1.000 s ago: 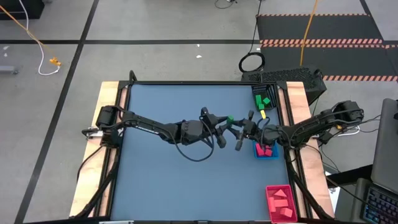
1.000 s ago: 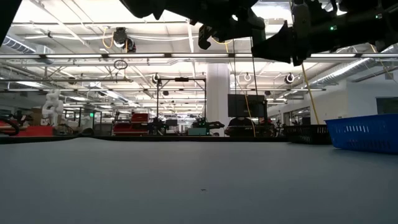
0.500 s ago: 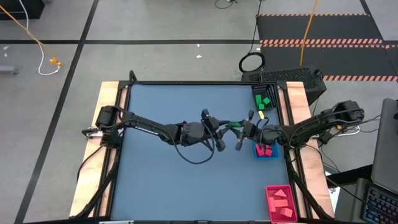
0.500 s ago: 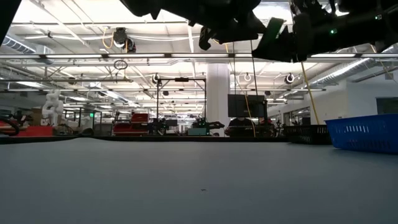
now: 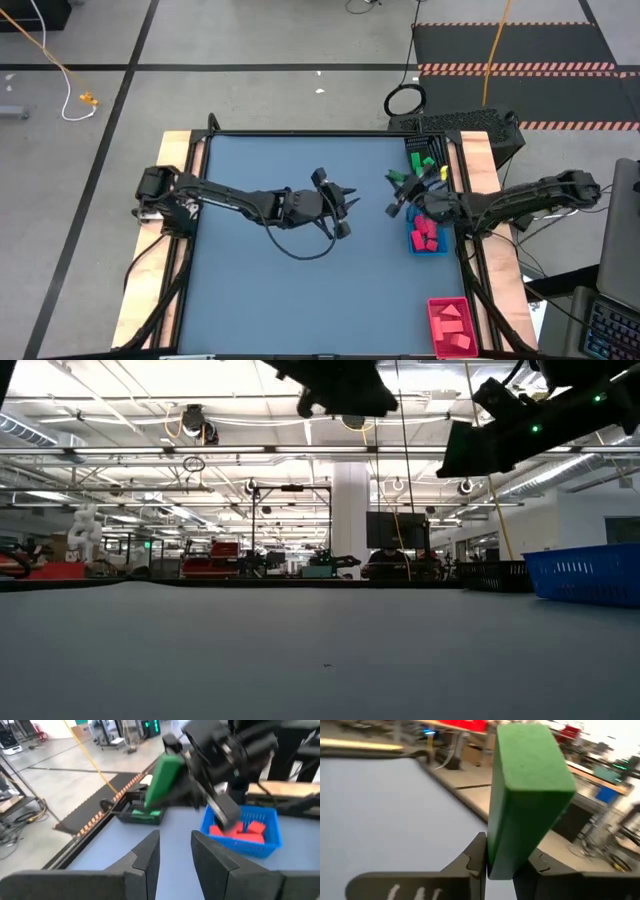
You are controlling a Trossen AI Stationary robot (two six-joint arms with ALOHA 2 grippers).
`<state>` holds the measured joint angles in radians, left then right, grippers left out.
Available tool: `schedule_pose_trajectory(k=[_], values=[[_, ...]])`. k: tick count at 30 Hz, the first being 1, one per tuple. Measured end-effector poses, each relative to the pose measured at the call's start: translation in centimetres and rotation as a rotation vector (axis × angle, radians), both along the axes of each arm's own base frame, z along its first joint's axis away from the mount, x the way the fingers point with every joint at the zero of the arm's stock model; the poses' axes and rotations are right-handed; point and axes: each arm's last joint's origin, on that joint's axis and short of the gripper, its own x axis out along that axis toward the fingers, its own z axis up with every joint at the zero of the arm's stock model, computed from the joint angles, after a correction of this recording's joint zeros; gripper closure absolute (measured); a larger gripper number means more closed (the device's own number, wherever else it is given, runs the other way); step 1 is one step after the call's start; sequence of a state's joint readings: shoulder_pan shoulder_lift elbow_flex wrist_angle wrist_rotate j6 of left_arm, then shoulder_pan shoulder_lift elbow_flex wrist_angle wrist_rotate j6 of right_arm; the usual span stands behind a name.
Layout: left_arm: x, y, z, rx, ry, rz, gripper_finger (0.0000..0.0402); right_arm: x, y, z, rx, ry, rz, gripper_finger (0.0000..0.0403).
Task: Sort & place blocks by color
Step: Put the green block into the black bin
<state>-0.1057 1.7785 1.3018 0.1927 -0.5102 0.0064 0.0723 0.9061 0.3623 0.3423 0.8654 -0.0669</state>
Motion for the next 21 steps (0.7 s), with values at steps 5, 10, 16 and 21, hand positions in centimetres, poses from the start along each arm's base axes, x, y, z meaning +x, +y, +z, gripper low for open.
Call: schedule_pose_trajectory(k=[5, 10, 16, 21], values=[[-2.1, 0.9, 2.2, 0.025, 0.065, 0.011, 0.0289, -1.5, -2.9, 0.8, 0.011, 0.025, -0.199, 0.0357], [-4.1, 2.3, 3.1, 0.03, 0.078, 0.045, 0.0289, -3.0, -5.4, 1.3, 0.079, 0.123, -0.373, 0.0357], [-5.7, 4.5, 1.6, 0.027, 0.118, 0.107, 0.0289, -4.1, -7.8, 1.2, 0.175, 0.155, -0.437, 0.0357], [-6.7, 7.1, 0.3, -0.009, 0.114, 0.158, 0.0289, -4.9, -9.5, 0.6, 0.265, 0.158, -0.462, 0.0357]])
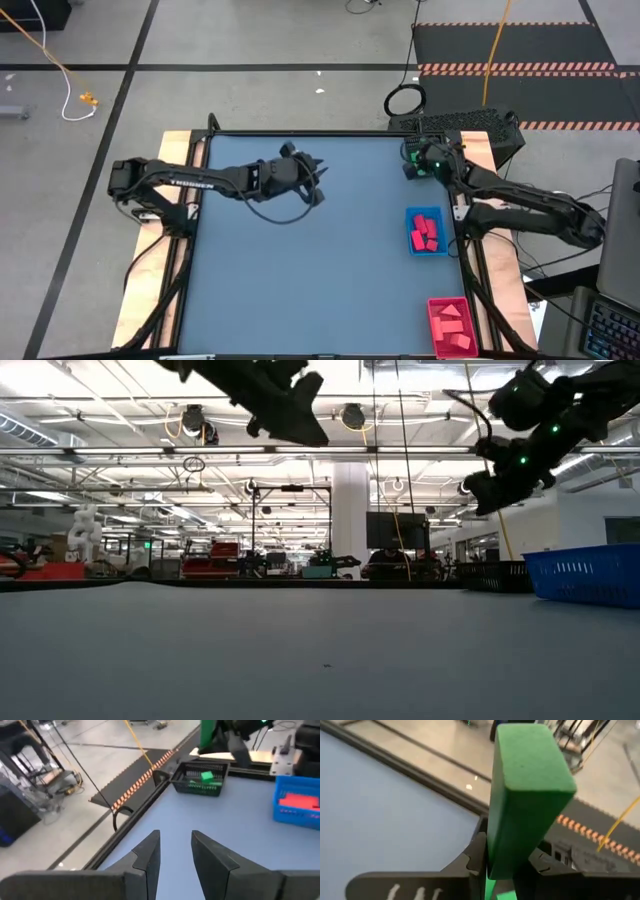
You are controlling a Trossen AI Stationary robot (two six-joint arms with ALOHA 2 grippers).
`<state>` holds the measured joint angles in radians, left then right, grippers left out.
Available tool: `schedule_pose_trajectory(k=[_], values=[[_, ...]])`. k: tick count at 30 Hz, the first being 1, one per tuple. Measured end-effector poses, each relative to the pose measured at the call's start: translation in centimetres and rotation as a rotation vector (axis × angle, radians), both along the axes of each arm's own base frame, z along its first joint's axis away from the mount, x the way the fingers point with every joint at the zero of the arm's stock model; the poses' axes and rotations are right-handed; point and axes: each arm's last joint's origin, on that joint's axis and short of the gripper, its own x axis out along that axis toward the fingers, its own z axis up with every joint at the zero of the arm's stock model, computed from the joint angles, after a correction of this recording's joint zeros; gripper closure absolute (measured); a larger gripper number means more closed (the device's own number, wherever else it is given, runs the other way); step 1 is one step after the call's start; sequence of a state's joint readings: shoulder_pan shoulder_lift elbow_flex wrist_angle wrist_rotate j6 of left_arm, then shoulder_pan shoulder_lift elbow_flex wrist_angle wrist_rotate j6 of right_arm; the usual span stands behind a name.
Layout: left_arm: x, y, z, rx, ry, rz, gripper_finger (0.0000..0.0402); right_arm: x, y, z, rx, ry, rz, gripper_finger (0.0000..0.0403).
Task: Sort & place blocks by color
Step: Put the green block into the black bin, then return to Home Position
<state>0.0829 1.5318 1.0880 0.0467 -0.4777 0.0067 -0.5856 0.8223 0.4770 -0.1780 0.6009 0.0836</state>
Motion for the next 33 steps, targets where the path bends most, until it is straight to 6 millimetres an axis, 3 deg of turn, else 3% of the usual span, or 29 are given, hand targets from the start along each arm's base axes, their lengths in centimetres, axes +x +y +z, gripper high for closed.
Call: schedule_pose_trajectory(k=[5, 13, 17, 29, 33], values=[[-0.6, 1.8, -0.5, -0.063, -0.036, -0.032, 0.0289, -0.5, -0.9, -0.7, 0.08, -0.01, -0.035, 0.0353], [-1.4, 2.6, -1.3, -0.076, -0.011, -0.031, 0.0289, -0.5, -0.9, -0.8, 0.102, -0.044, -0.056, 0.0207], [-1.5, 2.6, -1.7, -0.073, 0.009, -0.031, 0.0289, -0.5, -0.8, -0.8, 0.109, -0.053, -0.04, 0.017], [-1.6, 2.6, -1.8, -0.115, 0.002, -0.005, 0.0289, 0.3, -0.4, -0.8, 0.249, -0.184, 0.175, 0.0173], [-1.4, 2.2, -1.6, -0.108, -0.01, -0.029, 0.0289, 0.8, -0.1, -0.8, 0.317, -0.256, 0.322, 0.0178]])
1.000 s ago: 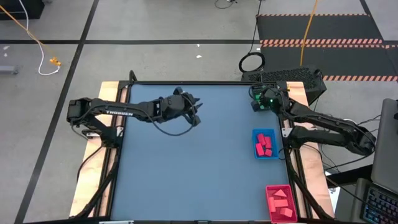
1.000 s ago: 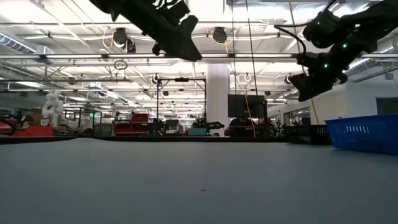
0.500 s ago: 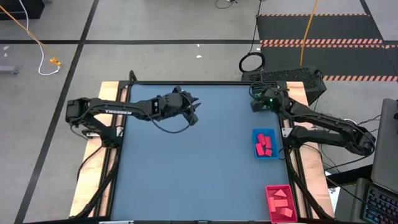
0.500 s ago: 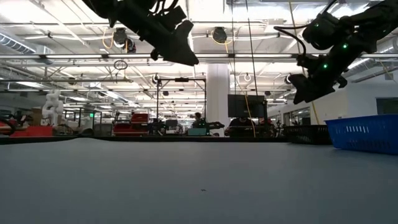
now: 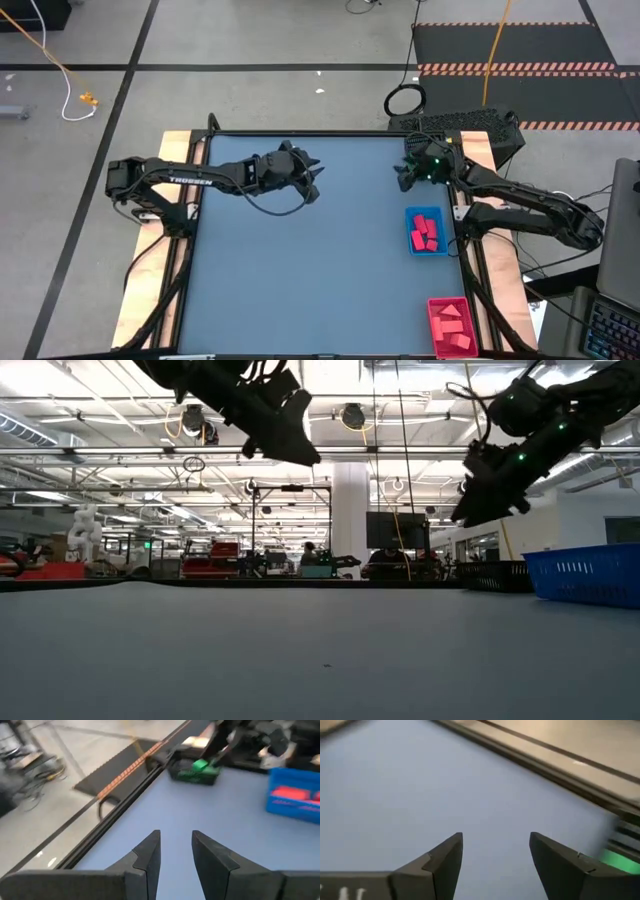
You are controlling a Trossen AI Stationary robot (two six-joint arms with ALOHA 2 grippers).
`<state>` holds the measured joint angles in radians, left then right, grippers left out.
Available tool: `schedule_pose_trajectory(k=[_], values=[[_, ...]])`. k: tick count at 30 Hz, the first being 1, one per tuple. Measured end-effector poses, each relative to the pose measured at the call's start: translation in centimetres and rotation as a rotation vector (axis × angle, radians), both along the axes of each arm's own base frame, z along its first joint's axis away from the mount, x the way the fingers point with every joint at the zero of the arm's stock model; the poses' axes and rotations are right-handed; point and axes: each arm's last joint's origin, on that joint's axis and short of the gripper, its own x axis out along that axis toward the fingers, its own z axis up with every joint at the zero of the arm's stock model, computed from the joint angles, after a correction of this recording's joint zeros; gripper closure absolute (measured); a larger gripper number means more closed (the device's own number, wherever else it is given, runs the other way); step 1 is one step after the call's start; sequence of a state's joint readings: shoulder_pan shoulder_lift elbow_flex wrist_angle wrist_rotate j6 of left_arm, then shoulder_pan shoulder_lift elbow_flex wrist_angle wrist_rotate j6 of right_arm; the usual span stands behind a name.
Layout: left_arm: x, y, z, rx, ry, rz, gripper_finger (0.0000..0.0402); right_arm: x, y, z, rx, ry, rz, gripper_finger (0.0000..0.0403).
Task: Sort & place blocks by color
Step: Return to Home Position
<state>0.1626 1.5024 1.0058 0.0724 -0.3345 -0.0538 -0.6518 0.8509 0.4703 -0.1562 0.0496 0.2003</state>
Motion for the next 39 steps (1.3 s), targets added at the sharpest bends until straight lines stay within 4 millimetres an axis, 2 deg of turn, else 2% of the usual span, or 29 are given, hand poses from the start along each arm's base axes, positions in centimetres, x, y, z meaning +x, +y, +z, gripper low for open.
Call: schedule_pose_trajectory(k=[6, 10, 16, 20, 24, 29, 39], values=[[0.9, -0.8, 0.7, -0.028, -0.107, -0.257, 0.0289, 1.6, 1.5, 0.6, -0.004, -0.296, 0.368, 0.0184], [1.4, -1.2, 1.3, -0.054, -0.198, -0.415, 0.0289, 2.3, 3.2, 1.0, -0.049, -0.451, 0.501, 0.0188], [1.0, -1.8, 0.4, -0.038, -0.316, -0.481, 0.0289, 3.4, 6.0, 1.4, -0.092, -0.496, 0.632, 0.0194], [-0.3, -1.2, 0.3, -0.041, -0.343, -0.451, 0.0289, 3.8, 8.2, 1.4, -0.097, -0.49, 0.751, 0.0196], [-1.5, -1.1, 0.5, -0.056, -0.357, -0.435, 0.0289, 4.0, 10.2, 1.0, -0.127, -0.444, 0.78, 0.0196], [-2.5, -2.0, 1.2, -0.043, -0.379, -0.378, 0.0289, 4.1, 12.0, 0.8, -0.225, -0.386, 0.77, 0.0196], [-3.5, -5.5, 2.2, -0.041, -0.365, -0.383, 0.0289, 4.2, 12.6, 2.8, -0.315, -0.497, 0.78, 0.0196]])
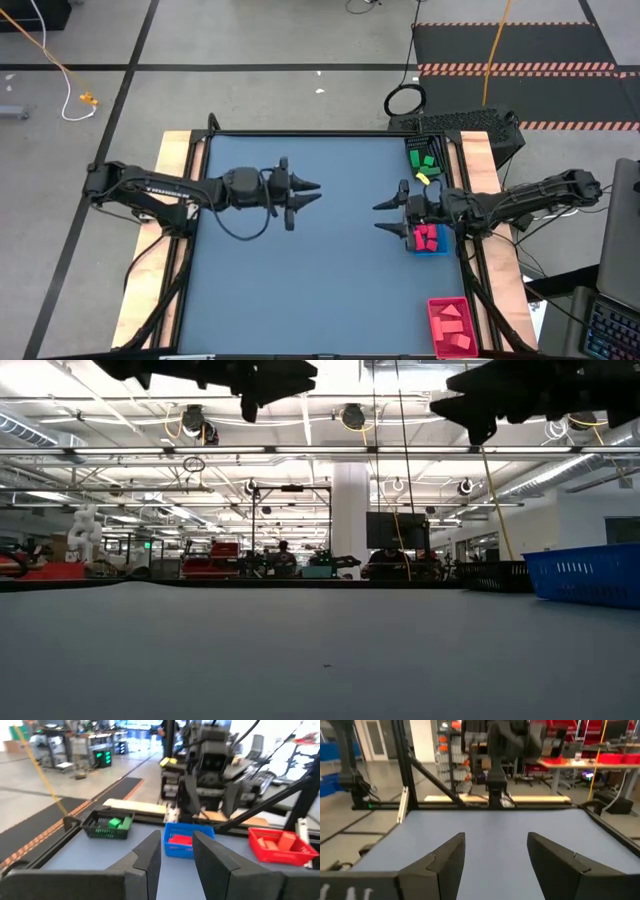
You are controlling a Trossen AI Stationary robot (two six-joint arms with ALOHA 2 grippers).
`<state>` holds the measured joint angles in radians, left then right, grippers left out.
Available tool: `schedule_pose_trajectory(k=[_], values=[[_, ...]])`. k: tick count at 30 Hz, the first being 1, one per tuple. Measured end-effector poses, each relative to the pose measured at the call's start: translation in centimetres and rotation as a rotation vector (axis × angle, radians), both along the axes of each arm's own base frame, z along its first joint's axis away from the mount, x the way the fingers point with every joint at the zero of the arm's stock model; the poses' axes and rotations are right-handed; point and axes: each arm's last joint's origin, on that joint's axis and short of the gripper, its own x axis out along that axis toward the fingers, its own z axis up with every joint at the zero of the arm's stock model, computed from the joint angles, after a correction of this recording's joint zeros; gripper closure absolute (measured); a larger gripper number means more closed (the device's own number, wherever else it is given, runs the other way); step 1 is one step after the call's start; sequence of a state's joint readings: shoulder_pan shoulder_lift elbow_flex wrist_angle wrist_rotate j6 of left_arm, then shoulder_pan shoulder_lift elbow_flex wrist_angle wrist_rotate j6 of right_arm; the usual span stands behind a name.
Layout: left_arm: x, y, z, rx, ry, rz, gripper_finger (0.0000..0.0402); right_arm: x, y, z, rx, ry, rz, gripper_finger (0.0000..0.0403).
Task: Sort & place blocks by color
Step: Return to Home Position
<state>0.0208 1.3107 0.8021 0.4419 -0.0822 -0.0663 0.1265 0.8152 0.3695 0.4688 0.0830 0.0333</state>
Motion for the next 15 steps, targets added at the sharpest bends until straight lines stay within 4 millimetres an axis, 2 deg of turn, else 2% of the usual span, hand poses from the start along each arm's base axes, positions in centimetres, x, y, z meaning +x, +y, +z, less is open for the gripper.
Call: schedule_pose_trajectory(k=[7, 12, 15], values=[[-0.7, -2.1, 0.5, 0.02, 0.007, 0.035, 0.0289, 0.0, 0.0, 0.8, 0.005, -0.08, 0.0, 0.0196], [-2.5, -2.0, 1.5, 0.026, 0.043, 0.041, 0.0289, 0.1, 0.0, 0.7, -0.007, -0.071, 0.001, 0.0196], [-3.0, -2.0, 1.2, 0.026, 0.048, 0.048, 0.0289, 0.1, 0.0, 0.7, -0.027, -0.07, 0.001, 0.0199]])
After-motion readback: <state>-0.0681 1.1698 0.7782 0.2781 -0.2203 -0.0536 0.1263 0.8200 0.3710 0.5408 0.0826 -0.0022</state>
